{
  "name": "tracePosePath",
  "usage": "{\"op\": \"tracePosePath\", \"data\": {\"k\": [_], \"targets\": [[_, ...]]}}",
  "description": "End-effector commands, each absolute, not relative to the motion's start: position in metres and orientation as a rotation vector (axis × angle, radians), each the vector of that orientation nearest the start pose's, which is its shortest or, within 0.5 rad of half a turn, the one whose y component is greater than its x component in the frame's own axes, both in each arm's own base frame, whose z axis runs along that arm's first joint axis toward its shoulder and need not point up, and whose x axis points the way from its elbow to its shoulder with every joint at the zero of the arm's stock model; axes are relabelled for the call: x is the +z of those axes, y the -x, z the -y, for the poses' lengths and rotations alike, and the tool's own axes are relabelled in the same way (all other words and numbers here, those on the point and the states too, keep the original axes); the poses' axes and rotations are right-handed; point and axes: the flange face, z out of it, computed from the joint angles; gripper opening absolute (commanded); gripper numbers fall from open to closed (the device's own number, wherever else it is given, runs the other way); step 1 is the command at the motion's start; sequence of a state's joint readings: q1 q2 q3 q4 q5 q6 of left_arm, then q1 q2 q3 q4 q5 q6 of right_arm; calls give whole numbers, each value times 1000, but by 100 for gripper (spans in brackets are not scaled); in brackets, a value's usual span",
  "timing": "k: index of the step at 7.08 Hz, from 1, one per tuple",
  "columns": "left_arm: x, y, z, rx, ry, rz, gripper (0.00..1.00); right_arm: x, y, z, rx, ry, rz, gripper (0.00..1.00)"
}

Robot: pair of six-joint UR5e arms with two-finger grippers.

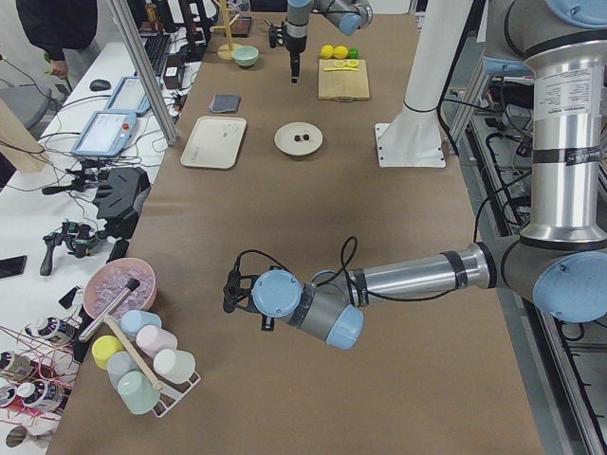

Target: Place red cherry on plate

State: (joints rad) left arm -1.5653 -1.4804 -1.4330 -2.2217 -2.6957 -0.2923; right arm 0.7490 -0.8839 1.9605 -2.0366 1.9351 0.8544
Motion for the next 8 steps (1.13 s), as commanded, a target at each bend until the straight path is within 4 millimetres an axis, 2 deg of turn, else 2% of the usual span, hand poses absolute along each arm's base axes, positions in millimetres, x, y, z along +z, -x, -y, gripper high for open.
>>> {"op": "tracePosePath", "data": {"k": [1,2,3,4,5,6,7,8], "targets": [[677,37,439,3,-208,-1147,98,269,227,512,-154,-107,647,99],[680,34,433,52,-227,-1142,98,328,171,525,-177,-88,585,99],[677,25,439,99,-236,-1141,98,370,112,550,-197,-84,553,99],[678,13,439,120,-219,-1141,98,415,83,561,-231,-86,553,99],[680,14,439,114,-214,-1140,98,444,78,578,-264,-124,597,99],[679,17,439,109,-219,-1139,98,481,78,585,-302,-138,624,99],[679,15,439,112,-215,-1139,98,517,66,568,-317,-163,663,99],[679,12,439,120,-213,-1140,98,542,44,544,-296,-174,703,99]]}}
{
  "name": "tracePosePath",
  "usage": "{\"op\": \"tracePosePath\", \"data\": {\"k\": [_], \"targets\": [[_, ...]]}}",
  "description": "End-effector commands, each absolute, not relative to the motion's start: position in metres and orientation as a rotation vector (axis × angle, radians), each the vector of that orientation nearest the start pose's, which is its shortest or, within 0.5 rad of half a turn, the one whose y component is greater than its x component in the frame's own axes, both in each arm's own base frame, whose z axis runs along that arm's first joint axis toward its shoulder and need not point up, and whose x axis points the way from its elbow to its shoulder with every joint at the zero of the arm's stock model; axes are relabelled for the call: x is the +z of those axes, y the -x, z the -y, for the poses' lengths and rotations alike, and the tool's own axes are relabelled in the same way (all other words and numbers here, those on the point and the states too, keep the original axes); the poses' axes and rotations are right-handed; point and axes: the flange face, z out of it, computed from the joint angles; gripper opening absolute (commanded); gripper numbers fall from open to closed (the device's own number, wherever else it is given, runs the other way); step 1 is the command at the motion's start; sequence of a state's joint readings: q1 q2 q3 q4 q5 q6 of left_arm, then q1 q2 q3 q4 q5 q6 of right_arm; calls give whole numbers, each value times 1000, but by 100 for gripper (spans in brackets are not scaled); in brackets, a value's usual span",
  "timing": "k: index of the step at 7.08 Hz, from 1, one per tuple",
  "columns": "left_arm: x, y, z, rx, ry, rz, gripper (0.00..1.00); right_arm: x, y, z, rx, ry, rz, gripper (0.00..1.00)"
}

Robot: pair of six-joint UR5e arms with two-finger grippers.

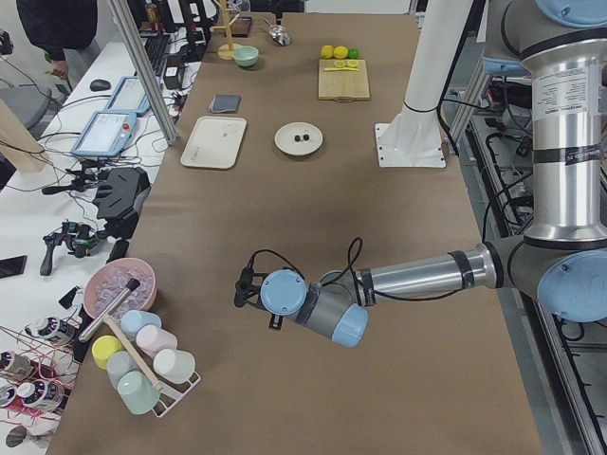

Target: Place red cherry on plate

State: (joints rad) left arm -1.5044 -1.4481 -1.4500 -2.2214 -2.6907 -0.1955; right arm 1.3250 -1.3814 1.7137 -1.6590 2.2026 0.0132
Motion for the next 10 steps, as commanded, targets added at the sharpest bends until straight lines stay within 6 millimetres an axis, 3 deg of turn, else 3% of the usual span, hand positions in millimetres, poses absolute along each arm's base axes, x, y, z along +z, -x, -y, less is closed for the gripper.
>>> {"op": "tracePosePath", "data": {"k": [1,2,4,5,7,8,10], "targets": [[680,12,439,142,-229,-1133,98,565,5,518,-270,-208,777,99],[691,11,439,188,-250,-1105,98,584,-35,503,-249,-222,828,99],[704,3,441,177,-197,-1052,98,625,-86,482,-213,-179,847,99],[703,10,445,158,-204,-1013,98,645,-92,477,-212,-169,901,99],[709,43,448,140,-241,-912,98,652,-111,470,-201,-186,871,99],[695,62,465,121,-235,-858,98,653,-116,471,-197,-183,841,99],[673,90,476,51,-181,-828,98,644,-119,474,-207,-196,799,99]]}}
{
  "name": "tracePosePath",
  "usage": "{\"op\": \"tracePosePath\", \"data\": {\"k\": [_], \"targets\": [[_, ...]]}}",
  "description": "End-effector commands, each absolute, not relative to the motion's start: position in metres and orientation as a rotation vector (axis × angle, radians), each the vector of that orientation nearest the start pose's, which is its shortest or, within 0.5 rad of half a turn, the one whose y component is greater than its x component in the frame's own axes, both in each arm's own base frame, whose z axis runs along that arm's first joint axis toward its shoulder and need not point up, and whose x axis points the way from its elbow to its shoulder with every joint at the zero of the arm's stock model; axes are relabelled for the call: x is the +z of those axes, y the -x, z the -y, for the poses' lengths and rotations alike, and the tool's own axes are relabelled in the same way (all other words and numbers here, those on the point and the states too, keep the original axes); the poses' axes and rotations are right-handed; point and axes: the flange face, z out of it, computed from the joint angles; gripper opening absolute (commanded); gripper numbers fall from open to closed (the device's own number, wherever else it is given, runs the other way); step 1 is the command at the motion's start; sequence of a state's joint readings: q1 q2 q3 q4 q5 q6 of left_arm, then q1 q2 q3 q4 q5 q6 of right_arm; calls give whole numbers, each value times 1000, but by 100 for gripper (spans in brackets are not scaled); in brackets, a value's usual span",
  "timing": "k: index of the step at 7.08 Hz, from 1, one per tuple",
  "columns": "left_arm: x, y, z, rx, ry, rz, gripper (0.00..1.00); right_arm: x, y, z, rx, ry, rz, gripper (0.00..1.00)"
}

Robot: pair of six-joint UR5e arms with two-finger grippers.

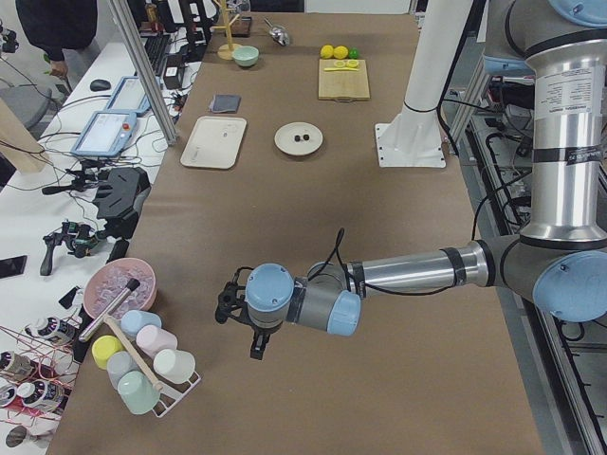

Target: Place red cherry on plate

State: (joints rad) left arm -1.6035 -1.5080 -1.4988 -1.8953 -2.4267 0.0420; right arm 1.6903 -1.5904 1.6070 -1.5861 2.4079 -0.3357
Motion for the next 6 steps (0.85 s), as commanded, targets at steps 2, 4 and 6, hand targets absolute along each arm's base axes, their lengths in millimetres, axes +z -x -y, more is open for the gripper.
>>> {"op": "tracePosePath", "data": {"k": [2,4,6], "targets": [[672,100,478,26,-174,-816,98,634,-128,475,-199,-220,783,99],[671,111,475,29,-197,-815,98,625,-141,466,-171,-239,759,99],[670,124,482,25,-218,-807,98,613,-161,462,-150,-280,747,99]]}}
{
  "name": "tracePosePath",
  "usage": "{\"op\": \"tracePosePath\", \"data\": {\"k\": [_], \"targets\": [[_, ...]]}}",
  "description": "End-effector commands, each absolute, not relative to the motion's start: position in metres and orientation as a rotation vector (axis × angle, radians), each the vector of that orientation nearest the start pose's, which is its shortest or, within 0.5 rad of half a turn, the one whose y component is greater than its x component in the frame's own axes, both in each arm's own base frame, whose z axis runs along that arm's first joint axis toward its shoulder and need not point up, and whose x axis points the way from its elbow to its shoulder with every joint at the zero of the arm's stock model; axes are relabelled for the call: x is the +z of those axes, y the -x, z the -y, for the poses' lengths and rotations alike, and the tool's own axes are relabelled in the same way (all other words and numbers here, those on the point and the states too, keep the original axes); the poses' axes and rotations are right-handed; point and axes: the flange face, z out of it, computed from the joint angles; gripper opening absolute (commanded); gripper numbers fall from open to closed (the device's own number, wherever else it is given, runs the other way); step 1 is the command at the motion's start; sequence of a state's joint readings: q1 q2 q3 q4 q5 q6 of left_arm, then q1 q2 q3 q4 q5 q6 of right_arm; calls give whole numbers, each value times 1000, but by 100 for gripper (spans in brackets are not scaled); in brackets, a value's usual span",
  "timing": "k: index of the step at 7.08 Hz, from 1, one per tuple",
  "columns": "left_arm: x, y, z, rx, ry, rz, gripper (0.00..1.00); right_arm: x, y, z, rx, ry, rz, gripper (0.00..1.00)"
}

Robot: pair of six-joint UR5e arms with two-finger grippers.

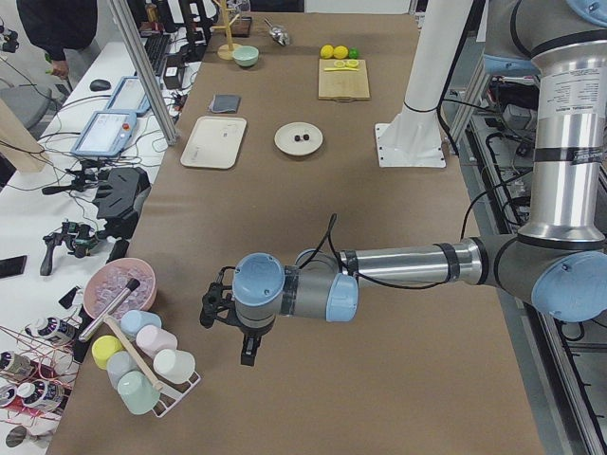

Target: Place red cherry on plate

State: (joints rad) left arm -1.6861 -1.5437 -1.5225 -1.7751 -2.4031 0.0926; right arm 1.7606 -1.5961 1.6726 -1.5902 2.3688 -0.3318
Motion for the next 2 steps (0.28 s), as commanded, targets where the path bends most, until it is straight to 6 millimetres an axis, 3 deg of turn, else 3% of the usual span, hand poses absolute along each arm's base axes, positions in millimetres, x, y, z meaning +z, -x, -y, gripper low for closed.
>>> {"op": "tracePosePath", "data": {"k": [1,2], "targets": [[673,128,489,20,-215,-807,98,609,-163,464,-150,-288,743,99],[675,127,488,18,-212,-808,98,608,-162,466,-152,-290,743,99]]}}
